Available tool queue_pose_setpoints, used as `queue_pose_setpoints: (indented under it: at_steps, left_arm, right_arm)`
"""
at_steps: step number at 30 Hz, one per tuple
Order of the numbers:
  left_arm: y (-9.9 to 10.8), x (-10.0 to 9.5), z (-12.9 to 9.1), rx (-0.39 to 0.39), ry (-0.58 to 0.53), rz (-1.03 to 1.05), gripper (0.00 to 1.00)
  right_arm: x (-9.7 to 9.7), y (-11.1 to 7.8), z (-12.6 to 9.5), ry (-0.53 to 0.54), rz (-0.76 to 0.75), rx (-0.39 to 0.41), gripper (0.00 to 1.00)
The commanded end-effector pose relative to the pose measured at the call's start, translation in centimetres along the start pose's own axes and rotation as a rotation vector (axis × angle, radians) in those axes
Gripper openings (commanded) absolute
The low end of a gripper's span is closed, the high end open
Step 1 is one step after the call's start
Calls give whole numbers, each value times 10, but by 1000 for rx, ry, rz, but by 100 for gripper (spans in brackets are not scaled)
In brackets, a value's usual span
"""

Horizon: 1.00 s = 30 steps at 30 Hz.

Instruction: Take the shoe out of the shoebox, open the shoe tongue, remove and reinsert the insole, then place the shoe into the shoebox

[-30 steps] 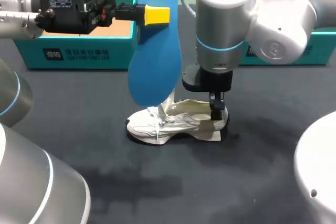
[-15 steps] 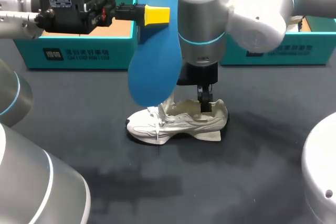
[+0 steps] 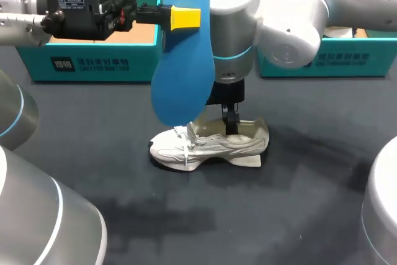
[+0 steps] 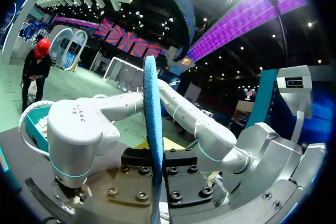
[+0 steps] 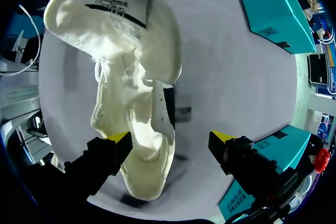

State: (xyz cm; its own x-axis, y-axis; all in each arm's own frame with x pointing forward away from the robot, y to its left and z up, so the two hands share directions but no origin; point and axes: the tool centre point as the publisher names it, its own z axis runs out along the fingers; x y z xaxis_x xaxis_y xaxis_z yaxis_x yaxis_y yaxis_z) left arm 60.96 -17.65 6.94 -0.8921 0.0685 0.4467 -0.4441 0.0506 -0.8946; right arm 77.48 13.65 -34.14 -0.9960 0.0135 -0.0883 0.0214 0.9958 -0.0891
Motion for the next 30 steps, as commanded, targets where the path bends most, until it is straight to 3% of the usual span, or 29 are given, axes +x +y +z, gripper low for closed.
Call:
queue_pose_setpoints:
  at_steps: [1,5,8,9,10,16,30]
  left_arm:
    - [-1,-1,2,-4,1,0,0]
    - [-1,-1,2,-4,1,0,0]
    - [-1,-1,2,-4,1,0,0]
    - [-1,-1,2,-4,1,0,0]
    - [-1,-1,2,-4,1,0,0]
    - [-1,-1,2,-4,1,0,0]
    - [-1,-1,2,-4,1,0,0]
  right_arm:
    - [-4,8,16,8,-6,-3,100]
    - [-5,13,23,11,-18,-15,98]
    - [-7,17,28,17,-27,-16,89]
    - [-7,18,29,22,-29,-18,82]
    - [-7,19,30,24,-29,-19,66]
    - [-7,21,35,37,-32,-16,0]
    - [-1,9,24,77,35,11,0]
